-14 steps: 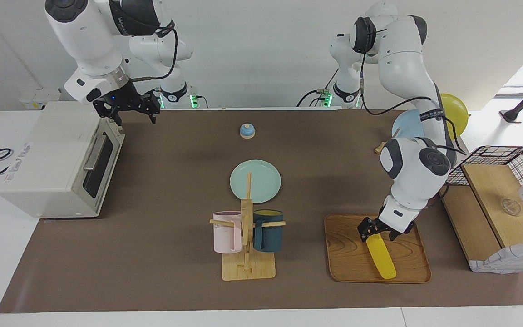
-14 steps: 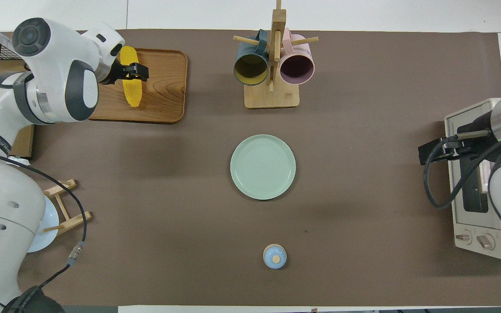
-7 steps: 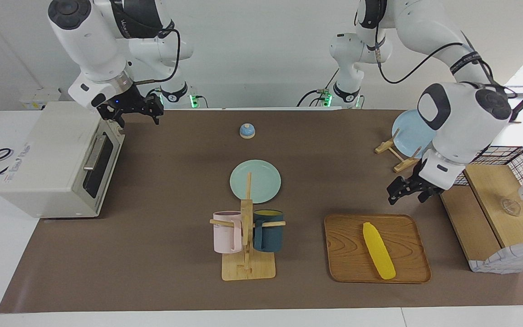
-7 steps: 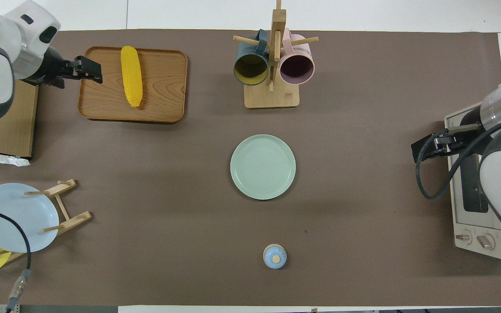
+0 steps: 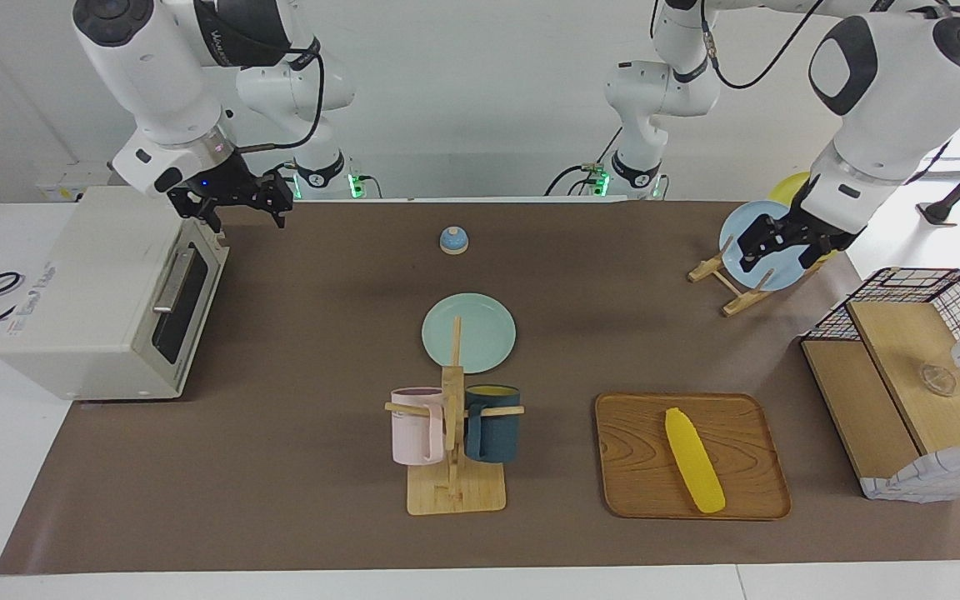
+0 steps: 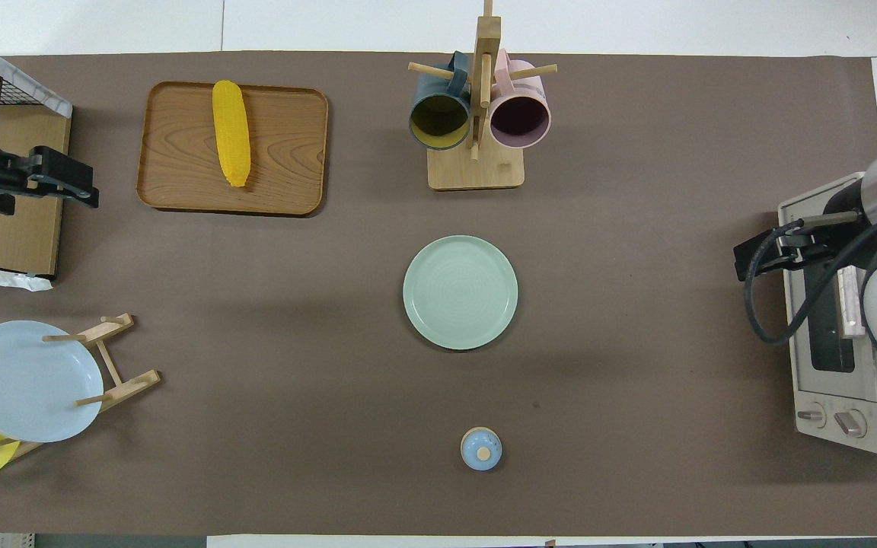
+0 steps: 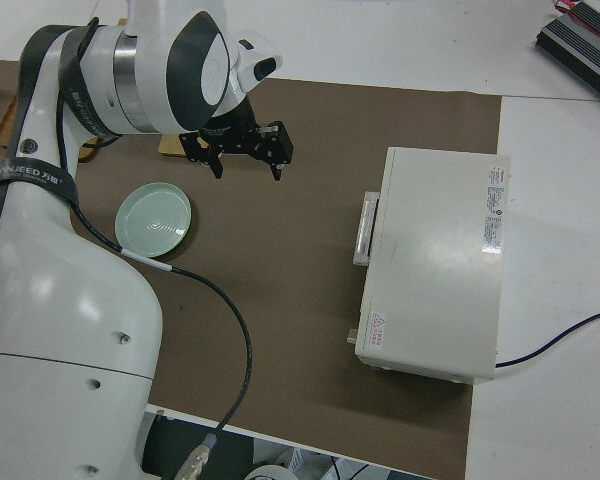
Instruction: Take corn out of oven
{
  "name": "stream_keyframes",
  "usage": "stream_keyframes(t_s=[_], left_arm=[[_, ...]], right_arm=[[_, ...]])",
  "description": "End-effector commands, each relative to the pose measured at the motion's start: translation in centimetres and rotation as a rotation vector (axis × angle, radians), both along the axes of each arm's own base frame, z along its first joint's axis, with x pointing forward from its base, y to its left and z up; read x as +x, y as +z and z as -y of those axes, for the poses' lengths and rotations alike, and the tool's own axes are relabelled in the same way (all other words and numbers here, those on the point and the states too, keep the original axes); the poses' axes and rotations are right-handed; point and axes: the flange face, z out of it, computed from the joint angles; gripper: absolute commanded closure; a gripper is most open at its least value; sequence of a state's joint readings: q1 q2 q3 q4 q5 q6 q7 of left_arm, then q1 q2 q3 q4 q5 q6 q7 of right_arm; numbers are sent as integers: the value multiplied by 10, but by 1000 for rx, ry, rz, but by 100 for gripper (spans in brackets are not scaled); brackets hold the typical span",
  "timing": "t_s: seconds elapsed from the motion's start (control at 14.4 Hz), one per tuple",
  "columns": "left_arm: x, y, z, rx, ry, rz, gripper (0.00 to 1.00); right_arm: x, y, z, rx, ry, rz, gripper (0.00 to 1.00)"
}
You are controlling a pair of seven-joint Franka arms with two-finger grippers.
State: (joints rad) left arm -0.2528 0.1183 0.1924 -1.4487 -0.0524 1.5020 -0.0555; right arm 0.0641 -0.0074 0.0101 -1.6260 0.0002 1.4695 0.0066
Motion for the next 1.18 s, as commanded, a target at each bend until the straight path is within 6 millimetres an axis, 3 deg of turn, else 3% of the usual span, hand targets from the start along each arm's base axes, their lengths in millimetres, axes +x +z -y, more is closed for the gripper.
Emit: stream_keyframes(t_s=[0.0,0.21,0.28,0.62,0.83,1.11], left_arm=[[-27,6,-21,10,32,-51,0],[-51,7,-40,-4,58,-65,0],[-52,2,-34,-3,49,-71,0],[-42,3,-29,-2,36,-19,0],[-49,10,-27,-3,36,-36,0],[-47,5,-25,-3,20,-19,0]], right_arm=[[-4,4,1,-6,-9,-13,0],[-3,4,8,-5,-18,-13,0],[-3,4,8,-5,-20,-10,0],[-3,6,8,-5,-23,-2,0],[-3,7,8,-5,-24,1,0],[-8,13,4,-6,-17,4,0]])
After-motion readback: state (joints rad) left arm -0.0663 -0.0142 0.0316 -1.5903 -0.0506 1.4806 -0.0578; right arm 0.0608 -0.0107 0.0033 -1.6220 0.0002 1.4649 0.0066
